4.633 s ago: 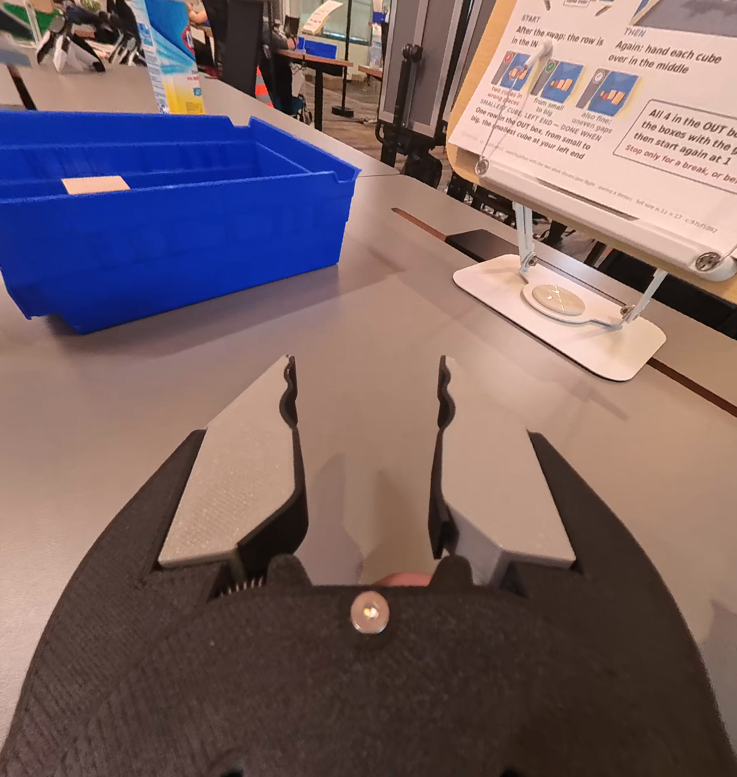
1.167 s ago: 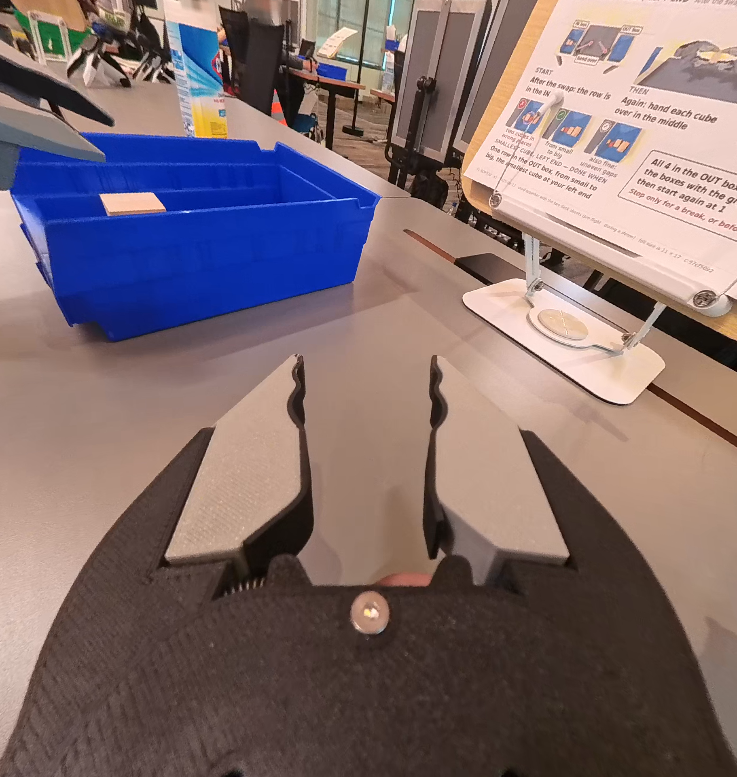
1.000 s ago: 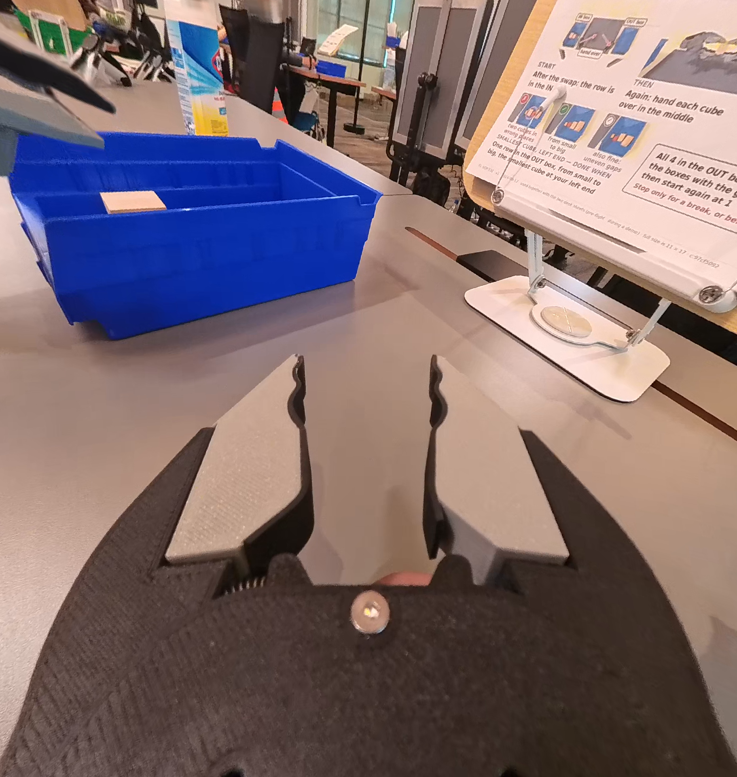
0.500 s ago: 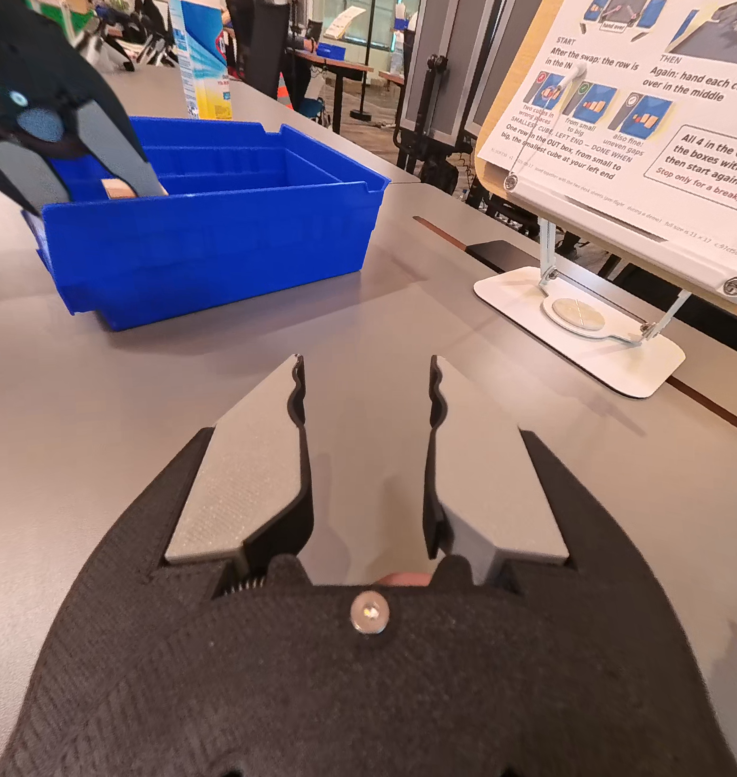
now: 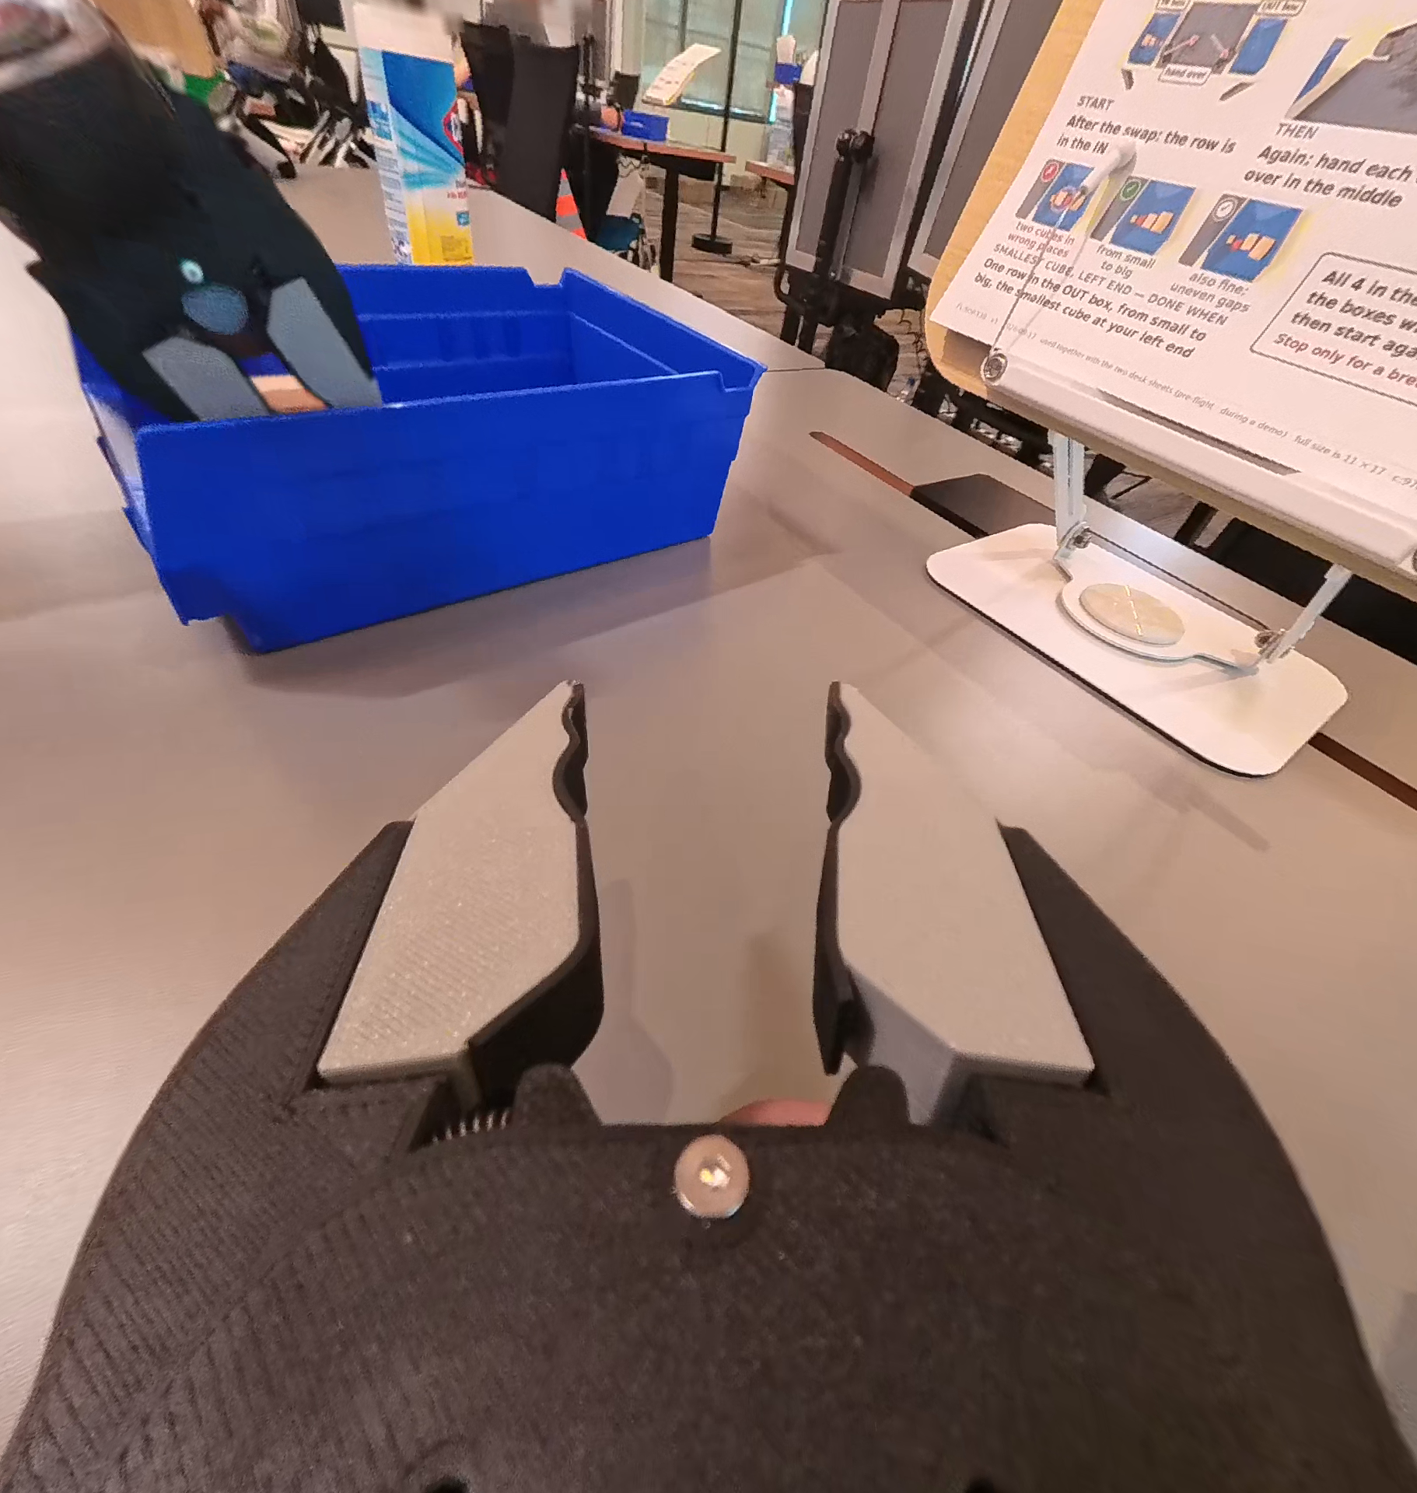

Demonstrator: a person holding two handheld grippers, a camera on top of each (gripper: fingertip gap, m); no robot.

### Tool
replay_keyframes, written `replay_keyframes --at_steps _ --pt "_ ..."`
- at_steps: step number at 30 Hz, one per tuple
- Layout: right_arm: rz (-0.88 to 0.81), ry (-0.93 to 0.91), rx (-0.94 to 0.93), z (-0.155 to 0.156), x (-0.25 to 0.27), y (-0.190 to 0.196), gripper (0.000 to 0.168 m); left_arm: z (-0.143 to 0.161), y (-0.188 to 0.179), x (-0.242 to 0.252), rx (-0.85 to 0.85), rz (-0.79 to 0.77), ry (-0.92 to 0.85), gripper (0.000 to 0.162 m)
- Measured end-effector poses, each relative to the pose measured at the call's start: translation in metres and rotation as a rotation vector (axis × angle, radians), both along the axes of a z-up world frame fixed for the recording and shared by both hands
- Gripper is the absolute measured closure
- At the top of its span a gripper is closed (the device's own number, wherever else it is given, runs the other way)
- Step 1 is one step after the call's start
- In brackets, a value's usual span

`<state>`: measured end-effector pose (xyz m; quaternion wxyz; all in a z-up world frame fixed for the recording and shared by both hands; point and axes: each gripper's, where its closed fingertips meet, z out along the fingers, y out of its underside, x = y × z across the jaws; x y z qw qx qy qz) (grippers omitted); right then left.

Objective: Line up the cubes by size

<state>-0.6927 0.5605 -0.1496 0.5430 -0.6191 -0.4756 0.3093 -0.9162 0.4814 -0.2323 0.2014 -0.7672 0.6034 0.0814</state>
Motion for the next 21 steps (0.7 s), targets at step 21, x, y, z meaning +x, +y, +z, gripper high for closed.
replay_keyframes --at_steps 21 --pt "0.84 0.319 -0.782 0.089 -0.054 -0.144 0.118 0.171 -0.06 0.163 0.719 -0.374 -0.647 0.143"
